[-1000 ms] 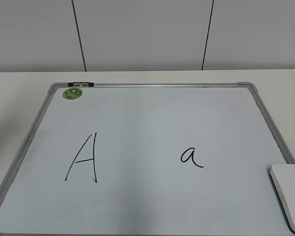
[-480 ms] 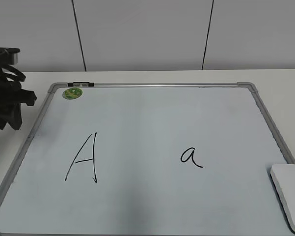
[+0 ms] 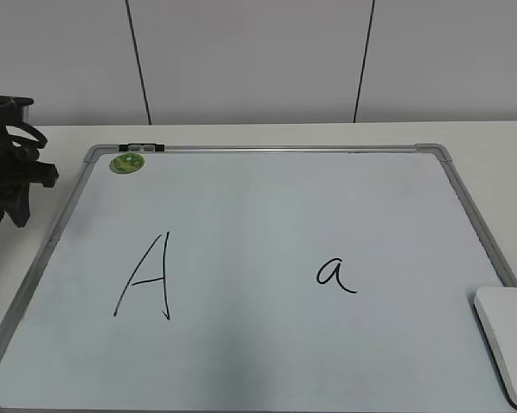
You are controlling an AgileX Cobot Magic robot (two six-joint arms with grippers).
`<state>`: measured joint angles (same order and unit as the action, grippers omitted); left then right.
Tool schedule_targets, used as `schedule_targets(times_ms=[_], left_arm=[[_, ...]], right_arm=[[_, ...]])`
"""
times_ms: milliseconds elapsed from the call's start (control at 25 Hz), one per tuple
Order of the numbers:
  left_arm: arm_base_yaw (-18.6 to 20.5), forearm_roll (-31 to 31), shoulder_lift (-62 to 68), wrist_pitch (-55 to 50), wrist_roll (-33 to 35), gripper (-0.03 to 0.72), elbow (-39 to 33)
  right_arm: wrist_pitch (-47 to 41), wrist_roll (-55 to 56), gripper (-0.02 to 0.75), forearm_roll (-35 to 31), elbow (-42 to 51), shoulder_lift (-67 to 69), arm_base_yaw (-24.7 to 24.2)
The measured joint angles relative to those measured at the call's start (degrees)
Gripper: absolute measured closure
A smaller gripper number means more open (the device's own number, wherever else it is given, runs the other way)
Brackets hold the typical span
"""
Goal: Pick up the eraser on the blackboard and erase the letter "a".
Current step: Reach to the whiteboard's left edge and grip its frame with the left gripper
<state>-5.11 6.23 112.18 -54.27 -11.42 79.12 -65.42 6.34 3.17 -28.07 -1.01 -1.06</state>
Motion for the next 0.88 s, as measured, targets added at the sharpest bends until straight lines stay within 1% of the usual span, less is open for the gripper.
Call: schedule_targets(times_ms=[240, 720, 880], left_arm=[[0.62, -4.93, 3.58, 0.23, 4.59, 0.446, 1.42], [0.96, -5.67, 8.13, 1.78, 5.63, 0.446, 2.59], [1.56, -6.84, 8.81, 2.15, 5.63, 0.446, 2.63]], right_arm=[[0.0, 0.0, 0.204, 0.0, 0.0, 0.0, 0.0], [0.0, 0.03, 0.204, 0.0, 0.0, 0.0, 0.0], [0.0, 0.03, 0.204, 0.0, 0.0, 0.0, 0.0]])
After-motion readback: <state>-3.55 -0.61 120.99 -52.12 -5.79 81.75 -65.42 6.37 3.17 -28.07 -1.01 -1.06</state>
